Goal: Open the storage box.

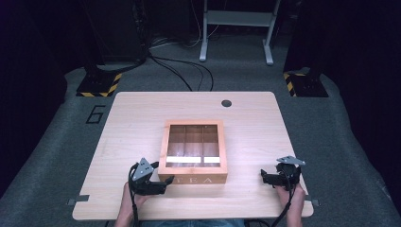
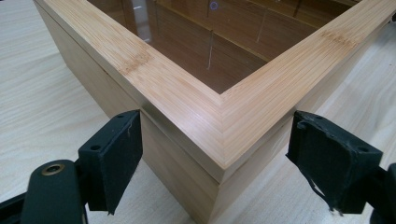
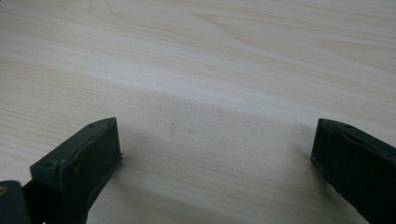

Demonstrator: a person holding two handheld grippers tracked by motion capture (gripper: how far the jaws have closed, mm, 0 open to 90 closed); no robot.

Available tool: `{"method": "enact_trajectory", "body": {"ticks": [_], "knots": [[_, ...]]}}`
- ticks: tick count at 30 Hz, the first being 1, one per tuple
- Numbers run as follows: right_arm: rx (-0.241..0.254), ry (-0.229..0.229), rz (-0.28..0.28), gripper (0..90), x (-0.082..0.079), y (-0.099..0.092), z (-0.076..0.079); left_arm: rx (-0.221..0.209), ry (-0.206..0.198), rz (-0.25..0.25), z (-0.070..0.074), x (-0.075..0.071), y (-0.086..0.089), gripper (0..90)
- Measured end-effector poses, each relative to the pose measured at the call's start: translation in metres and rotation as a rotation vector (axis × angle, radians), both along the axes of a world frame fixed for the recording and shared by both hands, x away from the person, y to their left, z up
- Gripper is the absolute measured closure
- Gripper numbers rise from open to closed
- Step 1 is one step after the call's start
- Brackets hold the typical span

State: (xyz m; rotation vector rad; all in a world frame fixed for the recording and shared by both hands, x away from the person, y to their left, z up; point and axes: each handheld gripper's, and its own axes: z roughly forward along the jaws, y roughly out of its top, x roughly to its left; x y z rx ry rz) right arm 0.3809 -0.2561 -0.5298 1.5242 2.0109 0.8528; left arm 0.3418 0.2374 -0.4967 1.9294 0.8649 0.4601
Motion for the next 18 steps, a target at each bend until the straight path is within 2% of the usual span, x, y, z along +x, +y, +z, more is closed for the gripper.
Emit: {"method": "enact_trajectory", "body": {"ticks": [5, 6, 18], "knots": [[0.000, 0.000, 0.000, 1.0, 0.0000, 0.0000, 0.0000, 0.002, -0.006, 0.000, 0.0000, -0.0011, 0.0003, 18.8], [0.000, -0.003, -0.001, 1.0, 0.0001, 0.0000, -0.0001, 0.002, -0.022, 0.007, -0.0005, -0.0012, -0.0003, 19.0], [0.000, -0.002, 0.000, 1.0, 0.0001, 0.0000, -0.0001, -0.002, -0.032, 0.003, -0.0012, -0.0017, 0.0003, 19.4]]}}
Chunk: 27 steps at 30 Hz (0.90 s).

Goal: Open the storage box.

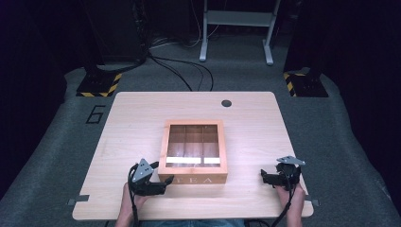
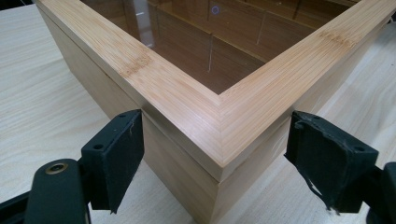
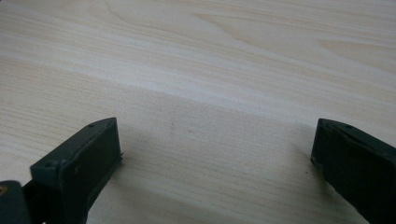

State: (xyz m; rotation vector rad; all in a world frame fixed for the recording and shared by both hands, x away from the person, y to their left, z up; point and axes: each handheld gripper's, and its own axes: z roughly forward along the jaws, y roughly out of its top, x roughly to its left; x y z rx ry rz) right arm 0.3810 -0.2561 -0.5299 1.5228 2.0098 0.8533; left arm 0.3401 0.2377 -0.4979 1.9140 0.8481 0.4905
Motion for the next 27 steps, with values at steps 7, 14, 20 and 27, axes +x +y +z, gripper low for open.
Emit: {"method": "enact_trajectory", "body": {"ticks": [7, 14, 20, 27], "knots": [[0.000, 0.000, 0.000, 1.0, 0.000, 0.000, 0.000, -0.008, -0.004, -0.015, 0.000, 0.001, 0.003, 22.1], [0.000, 0.000, 0.000, 1.0, 0.000, 0.000, 0.000, -0.014, -0.018, -0.031, 0.001, -0.001, 0.007, 26.2], [0.000, 0.002, 0.001, 1.0, 0.000, 0.000, 0.000, -0.025, -0.023, -0.039, 0.002, -0.001, 0.010, 29.8], [0.001, 0.000, -0.001, 1.0, 0.000, 0.000, 0.000, -0.039, -0.028, -0.039, 0.003, -0.001, 0.012, 32.5]]}}
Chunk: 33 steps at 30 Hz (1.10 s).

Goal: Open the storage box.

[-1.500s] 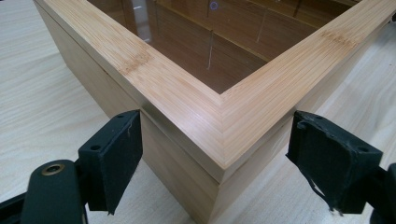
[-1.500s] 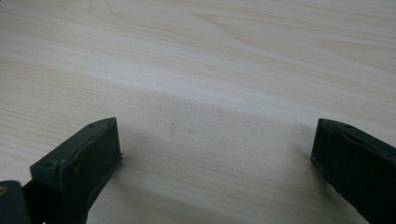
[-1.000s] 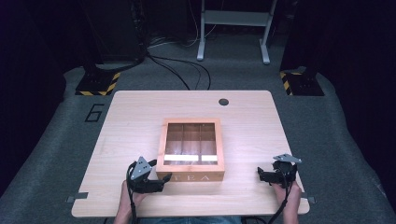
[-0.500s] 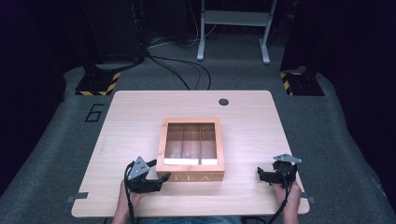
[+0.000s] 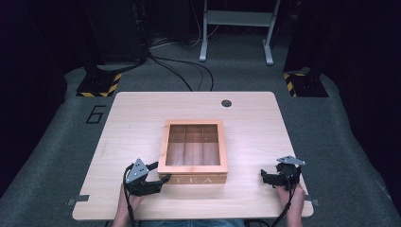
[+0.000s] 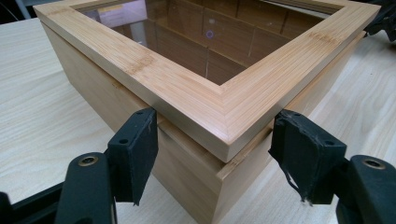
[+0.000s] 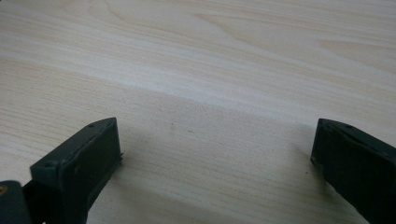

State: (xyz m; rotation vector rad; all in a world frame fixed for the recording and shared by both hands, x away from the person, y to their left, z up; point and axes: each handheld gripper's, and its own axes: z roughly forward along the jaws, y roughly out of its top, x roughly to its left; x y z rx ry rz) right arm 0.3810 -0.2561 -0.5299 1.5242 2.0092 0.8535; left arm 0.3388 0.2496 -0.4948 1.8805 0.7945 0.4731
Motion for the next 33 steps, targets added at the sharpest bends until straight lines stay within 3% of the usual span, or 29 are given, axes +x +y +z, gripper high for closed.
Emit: {"method": "enact_trajectory", "body": {"ticks": [4, 7, 15, 16, 21, 22, 33], "knots": [[0.000, 0.000, 0.001, 1.0, 0.000, 0.000, 0.000, -0.005, 0.021, -0.002, 0.002, -0.001, 0.000, 32.9], [-0.001, 0.002, 0.003, 1.0, 0.000, 0.000, 0.000, 0.001, 0.007, -0.001, 0.002, 0.000, 0.000, 33.2], [0.000, 0.002, 0.002, 1.0, 0.000, 0.000, 0.000, -0.041, -0.004, 0.017, 0.005, -0.001, 0.000, 34.9], [-0.001, 0.001, 0.002, 1.0, 0.000, 0.000, 0.000, -0.030, -0.032, 0.040, 0.006, -0.002, -0.002, 36.0], [-0.001, 0.002, 0.002, 1.0, 0.000, 0.000, 0.000, -0.006, -0.061, 0.071, 0.008, -0.001, -0.004, 36.6], [-0.001, 0.001, 0.002, 1.0, 0.000, 0.000, 0.000, -0.007, -0.087, 0.090, 0.008, 0.000, -0.006, 36.6], [0.000, 0.001, 0.002, 1.0, 0.000, 0.000, 0.000, -0.038, -0.140, 0.158, 0.019, 0.014, -0.007, 33.9]]}}
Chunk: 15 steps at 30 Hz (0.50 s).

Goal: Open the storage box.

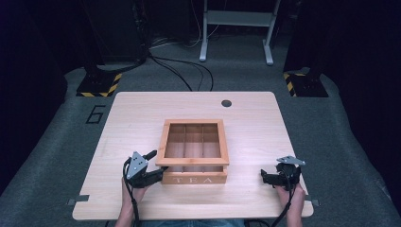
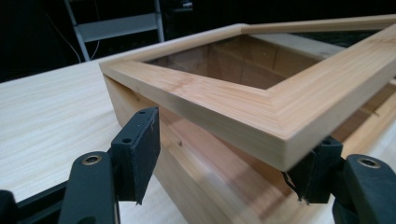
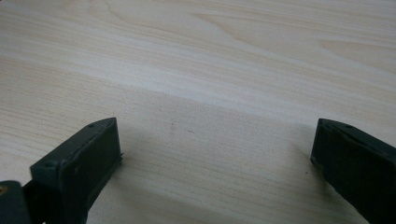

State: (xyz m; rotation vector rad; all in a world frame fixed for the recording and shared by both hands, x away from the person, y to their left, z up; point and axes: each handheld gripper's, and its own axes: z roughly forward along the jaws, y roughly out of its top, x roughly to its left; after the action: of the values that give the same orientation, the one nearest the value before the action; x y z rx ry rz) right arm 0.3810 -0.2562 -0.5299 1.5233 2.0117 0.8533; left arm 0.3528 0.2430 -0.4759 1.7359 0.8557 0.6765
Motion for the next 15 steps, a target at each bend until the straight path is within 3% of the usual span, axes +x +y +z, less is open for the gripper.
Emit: {"method": "enact_trajectory", "body": {"ticks": [6, 11, 15], "knots": [[-0.001, 0.000, 0.000, 1.0, 0.000, 0.000, 0.000, -0.030, -0.036, -0.004, 0.005, 0.011, 0.000, 37.0], [0.000, -0.002, -0.001, 1.0, 0.000, 0.000, 0.000, -0.020, -0.066, 0.003, 0.011, 0.014, -0.002, 42.1], [0.000, 0.000, 0.000, 1.0, 0.000, 0.000, 0.000, -0.026, -0.066, 0.006, 0.016, 0.016, -0.002, 43.6]]}}
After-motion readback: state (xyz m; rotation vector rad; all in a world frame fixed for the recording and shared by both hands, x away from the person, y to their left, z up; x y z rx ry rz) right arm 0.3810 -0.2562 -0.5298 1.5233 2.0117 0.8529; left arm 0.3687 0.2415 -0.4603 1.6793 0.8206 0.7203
